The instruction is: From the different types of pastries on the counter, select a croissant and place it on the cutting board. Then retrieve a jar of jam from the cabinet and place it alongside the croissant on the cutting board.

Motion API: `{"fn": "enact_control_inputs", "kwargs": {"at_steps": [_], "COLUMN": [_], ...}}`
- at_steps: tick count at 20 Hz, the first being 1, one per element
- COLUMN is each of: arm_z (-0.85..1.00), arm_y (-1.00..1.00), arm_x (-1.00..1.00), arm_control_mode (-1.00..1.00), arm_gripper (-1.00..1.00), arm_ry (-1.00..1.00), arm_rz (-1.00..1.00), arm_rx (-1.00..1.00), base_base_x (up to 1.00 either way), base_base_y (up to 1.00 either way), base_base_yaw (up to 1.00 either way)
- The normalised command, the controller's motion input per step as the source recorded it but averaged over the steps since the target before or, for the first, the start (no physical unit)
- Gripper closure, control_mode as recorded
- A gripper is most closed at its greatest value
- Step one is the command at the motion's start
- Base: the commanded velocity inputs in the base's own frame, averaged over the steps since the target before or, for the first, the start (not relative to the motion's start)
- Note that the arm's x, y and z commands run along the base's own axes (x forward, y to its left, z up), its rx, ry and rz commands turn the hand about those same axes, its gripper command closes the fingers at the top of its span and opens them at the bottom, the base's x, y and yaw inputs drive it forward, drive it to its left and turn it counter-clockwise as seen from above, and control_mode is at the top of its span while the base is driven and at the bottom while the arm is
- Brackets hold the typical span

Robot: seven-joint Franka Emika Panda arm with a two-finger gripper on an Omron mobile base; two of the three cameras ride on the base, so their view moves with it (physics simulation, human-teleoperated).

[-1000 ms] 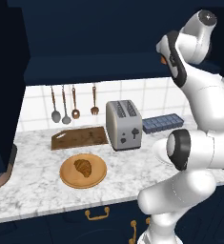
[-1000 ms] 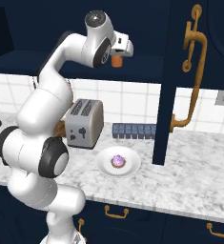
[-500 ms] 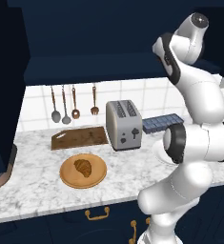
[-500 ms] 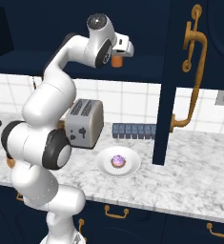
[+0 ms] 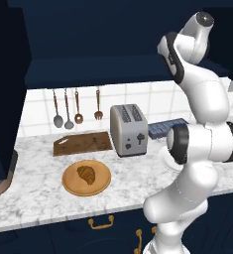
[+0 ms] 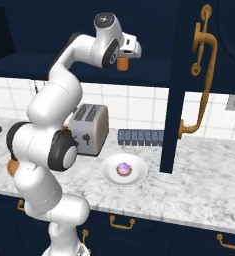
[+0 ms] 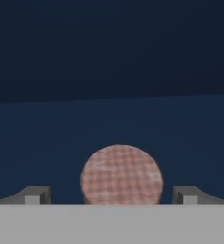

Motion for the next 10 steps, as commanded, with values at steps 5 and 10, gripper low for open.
{"fn": "enact_control_inputs", "kwargs": {"at_steps": [5,10], "arm_z": [0.00,-0.01], "arm_y": [-0.02,0.00], "arm_x": [0.09,0.00], "arm_control_mode": [-1.00,-1.00], "arm_gripper": [-1.00,-1.00], "arm_ry": [0.01,0.01], "arm_rz": [0.00,0.00], "arm_rx": [0.00,-0.02], "base_base_x": [0.00,0.00], "base_base_y": [0.00,0.00], "base_base_yaw": [0.00,0.00]}}
